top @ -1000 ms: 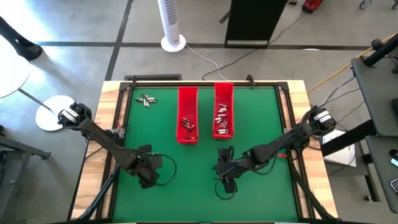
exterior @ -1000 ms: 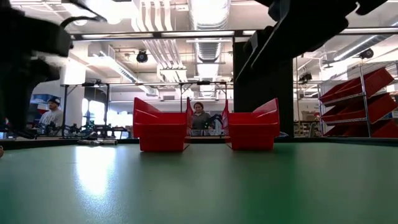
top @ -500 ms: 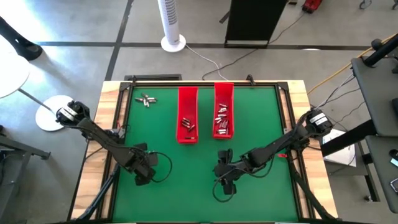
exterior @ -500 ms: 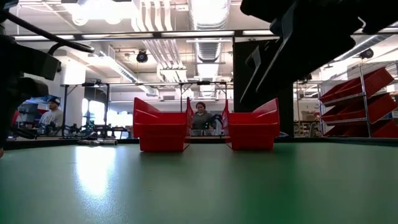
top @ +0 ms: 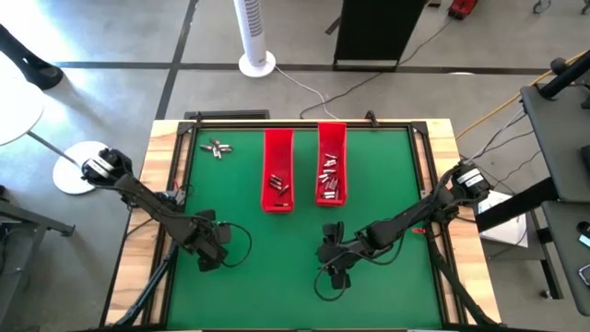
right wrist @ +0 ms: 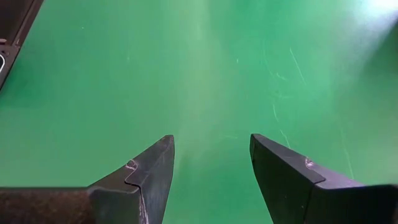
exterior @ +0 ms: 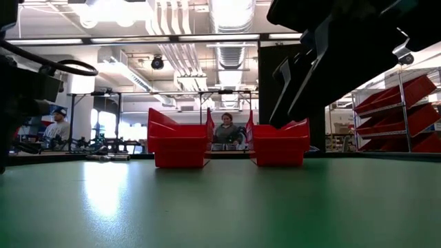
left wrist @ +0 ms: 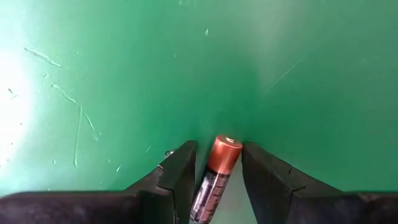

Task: Sort batteries
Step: Put the black battery into the left red bin

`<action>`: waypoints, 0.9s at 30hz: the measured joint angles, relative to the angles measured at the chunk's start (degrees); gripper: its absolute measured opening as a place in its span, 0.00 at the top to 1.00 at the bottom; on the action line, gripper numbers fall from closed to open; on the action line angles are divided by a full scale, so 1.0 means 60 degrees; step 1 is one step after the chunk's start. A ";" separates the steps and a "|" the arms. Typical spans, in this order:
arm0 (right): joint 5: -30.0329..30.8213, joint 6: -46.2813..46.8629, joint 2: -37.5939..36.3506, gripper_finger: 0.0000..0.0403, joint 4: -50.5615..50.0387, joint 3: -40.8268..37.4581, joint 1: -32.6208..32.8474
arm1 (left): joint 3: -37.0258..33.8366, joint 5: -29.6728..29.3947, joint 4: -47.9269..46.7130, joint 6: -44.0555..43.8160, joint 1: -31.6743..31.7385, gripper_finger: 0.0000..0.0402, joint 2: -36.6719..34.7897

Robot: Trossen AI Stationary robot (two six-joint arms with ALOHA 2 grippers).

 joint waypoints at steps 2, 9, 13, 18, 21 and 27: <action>-0.0001 -0.0004 0.0000 0.50 0.0000 0.0000 0.0001 | -0.0035 0.0004 0.0097 -0.0007 -0.0001 0.72 0.0008; 0.0000 -0.0007 0.0000 0.50 0.0000 -0.0004 -0.0001 | 0.0165 0.0015 0.0153 -0.0147 0.0028 0.94 0.0209; 0.0000 0.0043 0.0000 0.50 0.0003 -0.0004 0.0001 | 0.0381 -0.0167 0.0148 -0.0292 0.0036 0.94 0.0328; 0.0000 0.0066 0.0000 0.50 0.0011 -0.0004 0.0001 | 0.1418 -0.1384 0.0872 0.0021 0.0154 0.94 0.0643; 0.0000 0.0066 0.0000 0.50 0.0040 -0.0004 -0.0002 | 0.2011 -0.1760 0.2031 0.0798 0.0327 0.94 0.0988; 0.0000 0.0080 0.0000 0.50 0.0051 -0.0004 -0.0002 | 0.2421 -0.2062 0.5125 0.2470 0.0730 0.94 0.1984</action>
